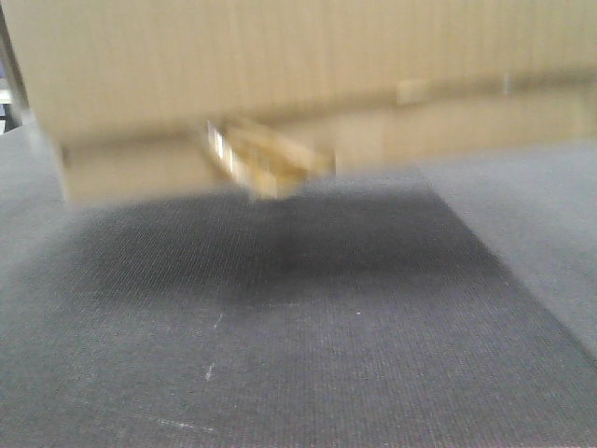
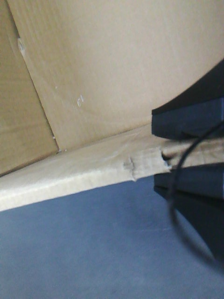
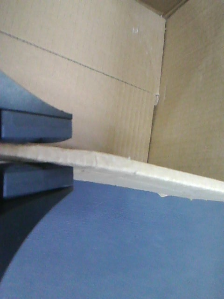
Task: Grab carton from right shelf to conveyor
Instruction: 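Lower the box onto the belt and open both grippers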
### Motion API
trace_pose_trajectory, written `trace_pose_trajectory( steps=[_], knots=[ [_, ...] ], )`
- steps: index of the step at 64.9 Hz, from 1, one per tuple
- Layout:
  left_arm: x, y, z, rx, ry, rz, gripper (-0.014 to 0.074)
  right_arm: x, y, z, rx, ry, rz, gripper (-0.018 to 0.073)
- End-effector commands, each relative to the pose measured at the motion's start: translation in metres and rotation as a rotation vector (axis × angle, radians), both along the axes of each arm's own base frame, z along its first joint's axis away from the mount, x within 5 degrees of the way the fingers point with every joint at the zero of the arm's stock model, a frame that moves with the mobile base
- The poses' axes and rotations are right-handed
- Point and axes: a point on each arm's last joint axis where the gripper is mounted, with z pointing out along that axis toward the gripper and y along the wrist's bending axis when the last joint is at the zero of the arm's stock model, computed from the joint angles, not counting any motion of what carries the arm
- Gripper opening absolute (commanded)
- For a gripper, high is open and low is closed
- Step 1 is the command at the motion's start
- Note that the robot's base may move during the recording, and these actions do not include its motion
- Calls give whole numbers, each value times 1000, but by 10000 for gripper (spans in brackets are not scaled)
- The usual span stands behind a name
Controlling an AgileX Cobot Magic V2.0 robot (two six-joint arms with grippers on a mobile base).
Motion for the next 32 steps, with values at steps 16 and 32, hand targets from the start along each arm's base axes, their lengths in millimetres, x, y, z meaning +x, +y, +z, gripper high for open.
trace_pose_trajectory(
  steps=[16,32],
  knots=[
    [20,-6,-50,-63,13,-21,-16,25,21,-59,25,82,28,-67],
    [22,1,-49,-59,8,-2,244,27,21,-58,36,63,27,83]
  ],
)
